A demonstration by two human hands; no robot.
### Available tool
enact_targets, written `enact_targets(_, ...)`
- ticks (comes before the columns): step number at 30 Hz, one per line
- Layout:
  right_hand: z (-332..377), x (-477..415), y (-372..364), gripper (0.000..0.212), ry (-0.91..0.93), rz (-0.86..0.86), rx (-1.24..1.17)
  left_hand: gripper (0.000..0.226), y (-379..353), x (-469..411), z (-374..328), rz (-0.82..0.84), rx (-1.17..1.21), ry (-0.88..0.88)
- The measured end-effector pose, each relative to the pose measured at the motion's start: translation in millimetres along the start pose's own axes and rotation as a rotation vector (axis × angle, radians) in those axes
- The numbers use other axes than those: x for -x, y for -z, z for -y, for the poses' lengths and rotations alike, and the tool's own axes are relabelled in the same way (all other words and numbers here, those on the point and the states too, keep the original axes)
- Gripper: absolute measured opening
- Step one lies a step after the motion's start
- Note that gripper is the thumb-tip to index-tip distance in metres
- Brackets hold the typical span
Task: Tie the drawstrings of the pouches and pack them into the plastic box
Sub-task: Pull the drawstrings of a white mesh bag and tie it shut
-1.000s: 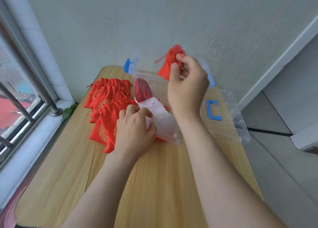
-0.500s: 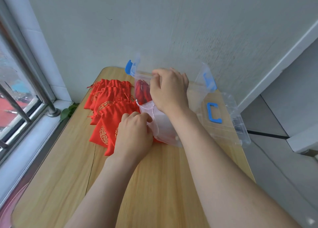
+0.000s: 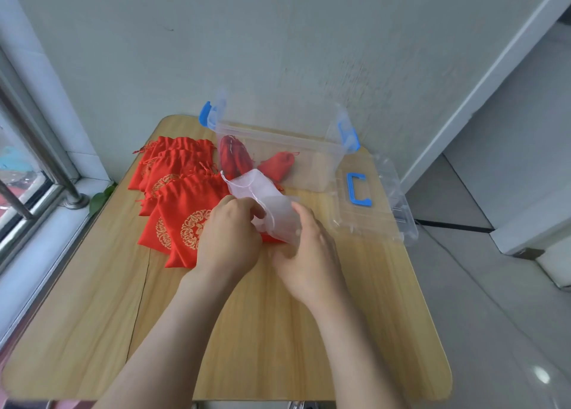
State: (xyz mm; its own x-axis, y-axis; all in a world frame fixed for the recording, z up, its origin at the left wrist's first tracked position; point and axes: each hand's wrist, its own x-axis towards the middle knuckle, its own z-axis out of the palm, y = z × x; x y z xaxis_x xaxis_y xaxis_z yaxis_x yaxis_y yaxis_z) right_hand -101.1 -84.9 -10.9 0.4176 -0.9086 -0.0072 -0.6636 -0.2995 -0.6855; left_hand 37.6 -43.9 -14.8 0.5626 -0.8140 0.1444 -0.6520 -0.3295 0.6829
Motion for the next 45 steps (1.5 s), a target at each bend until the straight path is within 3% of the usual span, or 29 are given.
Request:
enact_targets(3, -3, -2, -3, 0.07, 0.03, -0.093, 0.069, 0.049, -1, 2, -13, 0.027, 0.058, -0.053)
enact_targets(7, 1, -15, 2, 0.01, 0.037, -0.242, 0.129, 0.05, -3, 3, -32, 0.079, 0.141, -0.108)
enact_targets(11, 11, -22, 18, 0.032, -0.041, -0.295, -0.047, 0.035, -9, -2, -40, 0.024, 0.245, 0.031)
enact_targets(14, 15, -24, 25, 0.031, -0.049, -0.353, -0.199, 0.027, -9, -5, -47, 0.052, 0.482, 0.161)
enact_targets(18, 19, -22, 29, 0.019, 0.023, -0.25, -0.268, 0.049, 2, -2, -64, 0.171, 0.767, 0.244)
enact_targets(20, 22, -20, 33, 0.021, 0.051, -0.115, -0.306, 0.053, 3, -1, -64, 0.172, 0.731, 0.229)
enact_targets(24, 22, -20, 38, 0.041, 0.012, 0.151, -0.443, 0.023, 0, -3, -58, 0.071, 0.735, 0.233)
enact_targets(31, 23, -27, 47, 0.015, -0.194, -0.187, -0.554, 0.025, -2, -2, -50, 0.007, 0.419, 0.044)
enact_targets(34, 22, -28, 51, 0.03, -0.214, -0.111, -0.603, 0.031, 4, 4, -57, 0.021, 0.31, -0.098)
enact_targets(37, 24, -27, 56, 0.025, -0.244, -0.052, -0.711, 0.038, 2, 5, -55, 0.048, 0.283, -0.177)
enact_targets(41, 24, -27, 59, 0.017, -0.29, -0.083, -0.81, 0.012, 0, 5, -54, 0.049, 0.339, -0.207)
enact_targets(45, 27, -27, 64, 0.015, -0.364, -0.051, -0.876, 0.007, -2, 4, -52, -0.018, 0.325, -0.238)
